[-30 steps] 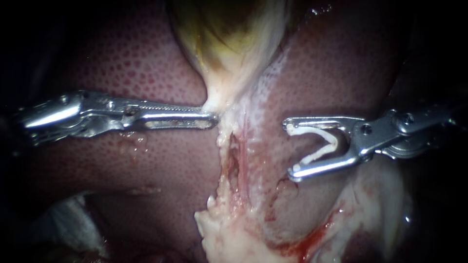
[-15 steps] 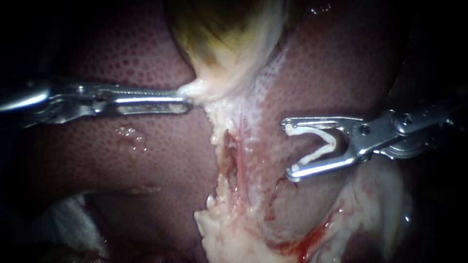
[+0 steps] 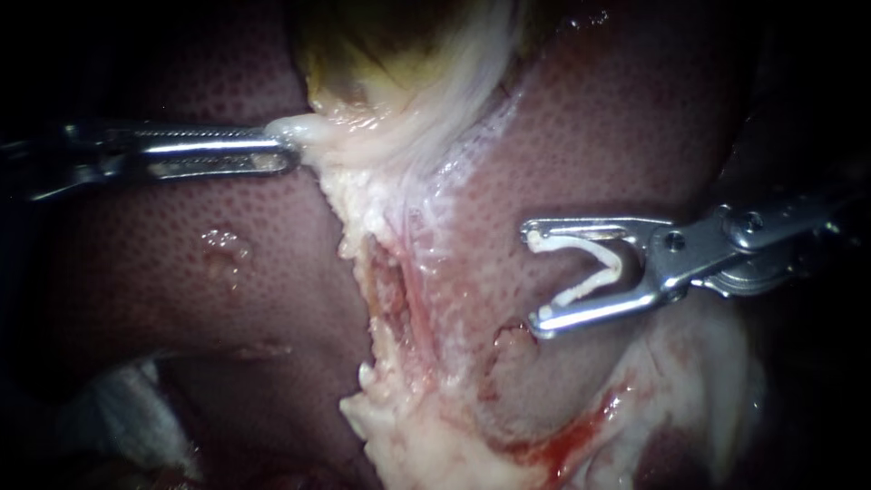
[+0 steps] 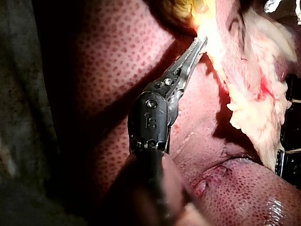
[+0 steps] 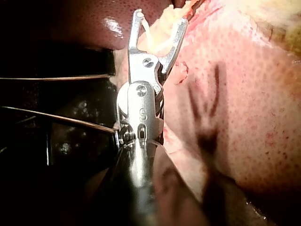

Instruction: Clipping first clip left tube

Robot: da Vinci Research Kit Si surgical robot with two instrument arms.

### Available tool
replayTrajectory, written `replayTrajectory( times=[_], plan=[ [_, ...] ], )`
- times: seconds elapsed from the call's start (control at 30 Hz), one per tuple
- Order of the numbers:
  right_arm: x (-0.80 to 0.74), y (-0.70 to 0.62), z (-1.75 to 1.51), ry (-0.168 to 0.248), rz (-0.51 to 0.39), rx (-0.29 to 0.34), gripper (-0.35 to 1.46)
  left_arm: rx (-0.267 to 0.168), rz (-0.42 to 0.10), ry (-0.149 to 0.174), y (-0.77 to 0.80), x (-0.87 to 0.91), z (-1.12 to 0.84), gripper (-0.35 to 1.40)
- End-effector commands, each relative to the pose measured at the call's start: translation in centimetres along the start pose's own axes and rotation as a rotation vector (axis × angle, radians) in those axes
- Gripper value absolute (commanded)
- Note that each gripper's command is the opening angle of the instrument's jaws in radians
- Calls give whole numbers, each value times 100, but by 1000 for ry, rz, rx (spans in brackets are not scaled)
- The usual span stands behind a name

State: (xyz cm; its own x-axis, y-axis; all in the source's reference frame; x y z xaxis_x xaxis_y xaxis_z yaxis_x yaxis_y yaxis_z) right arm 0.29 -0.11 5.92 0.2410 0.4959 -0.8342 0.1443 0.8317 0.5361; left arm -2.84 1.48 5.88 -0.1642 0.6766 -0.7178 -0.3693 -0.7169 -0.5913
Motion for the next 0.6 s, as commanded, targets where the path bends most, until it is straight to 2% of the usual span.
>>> replayTrajectory(
  times=[0.03,0.17,0.4,0.6],
  plan=[
    [-3,0,4,0,-2,-2,59,0,0,1,1,0,0,-35],
    [-25,4,28,0,-15,-12,60,2,0,1,3,1,-1,-35],
    [-79,20,85,-13,26,-14,60,5,-1,1,7,3,-1,-35],
    [-113,30,124,-25,48,-2,60,7,-1,1,10,4,0,-35]
  ],
)
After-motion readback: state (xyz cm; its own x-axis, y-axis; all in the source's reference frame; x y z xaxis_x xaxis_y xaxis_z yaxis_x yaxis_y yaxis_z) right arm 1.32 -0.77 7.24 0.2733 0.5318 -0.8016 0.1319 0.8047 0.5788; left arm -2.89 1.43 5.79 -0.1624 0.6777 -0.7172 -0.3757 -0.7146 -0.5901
